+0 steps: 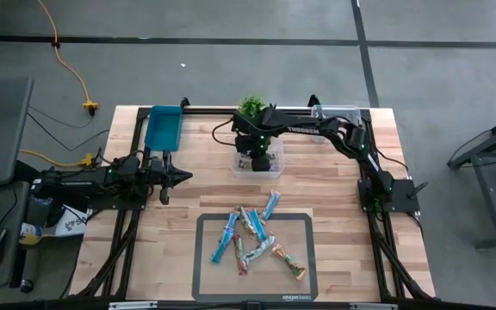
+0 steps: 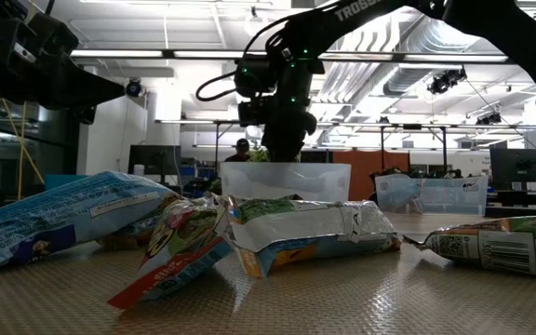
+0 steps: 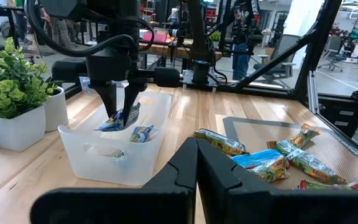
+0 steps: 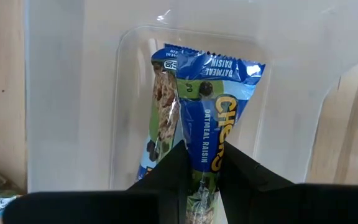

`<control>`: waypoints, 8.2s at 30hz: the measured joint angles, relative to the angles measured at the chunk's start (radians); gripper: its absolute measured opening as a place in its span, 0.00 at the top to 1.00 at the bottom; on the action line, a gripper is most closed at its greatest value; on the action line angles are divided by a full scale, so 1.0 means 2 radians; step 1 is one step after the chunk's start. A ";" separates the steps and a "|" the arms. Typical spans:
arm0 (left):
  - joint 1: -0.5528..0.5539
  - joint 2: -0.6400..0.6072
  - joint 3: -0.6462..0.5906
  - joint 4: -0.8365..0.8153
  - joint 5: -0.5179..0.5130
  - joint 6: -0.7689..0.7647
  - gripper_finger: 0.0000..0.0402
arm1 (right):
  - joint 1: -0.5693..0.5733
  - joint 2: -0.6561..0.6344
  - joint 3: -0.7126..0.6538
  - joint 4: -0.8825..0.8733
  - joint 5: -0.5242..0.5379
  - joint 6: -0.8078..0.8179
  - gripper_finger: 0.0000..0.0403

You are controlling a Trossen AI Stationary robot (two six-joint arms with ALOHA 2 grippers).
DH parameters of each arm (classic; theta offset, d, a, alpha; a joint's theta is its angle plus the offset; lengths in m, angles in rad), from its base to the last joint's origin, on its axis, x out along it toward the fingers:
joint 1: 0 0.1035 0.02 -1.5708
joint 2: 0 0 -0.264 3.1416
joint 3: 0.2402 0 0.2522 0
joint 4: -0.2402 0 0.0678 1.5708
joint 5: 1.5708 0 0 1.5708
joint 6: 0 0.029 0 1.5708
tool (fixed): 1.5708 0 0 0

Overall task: Pick and place Granola Bars by type
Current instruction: Put the blue granola bar in the left transparent bin

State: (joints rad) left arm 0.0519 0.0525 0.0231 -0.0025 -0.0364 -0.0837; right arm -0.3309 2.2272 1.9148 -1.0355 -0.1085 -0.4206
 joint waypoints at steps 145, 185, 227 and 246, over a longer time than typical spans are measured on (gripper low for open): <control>0.000 0.000 0.000 0.000 0.000 0.000 1.00 | 0.306 0.083 0.000 0.301 -0.043 -0.182 0.49; 0.000 0.000 0.000 0.000 0.000 0.000 1.00 | 0.306 0.095 0.000 0.294 -0.042 -0.129 0.72; 0.000 0.000 0.000 0.000 0.000 0.000 1.00 | 0.310 0.094 0.185 0.302 -0.096 0.186 0.91; 0.000 0.000 0.000 0.000 0.000 0.000 1.00 | 0.296 -0.012 0.216 0.274 0.025 0.235 0.92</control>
State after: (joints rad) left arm 0.0519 0.0525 0.0227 -0.0025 -0.0366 -0.0837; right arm 0.2612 2.2026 2.3478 -0.4868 -0.0588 0.0484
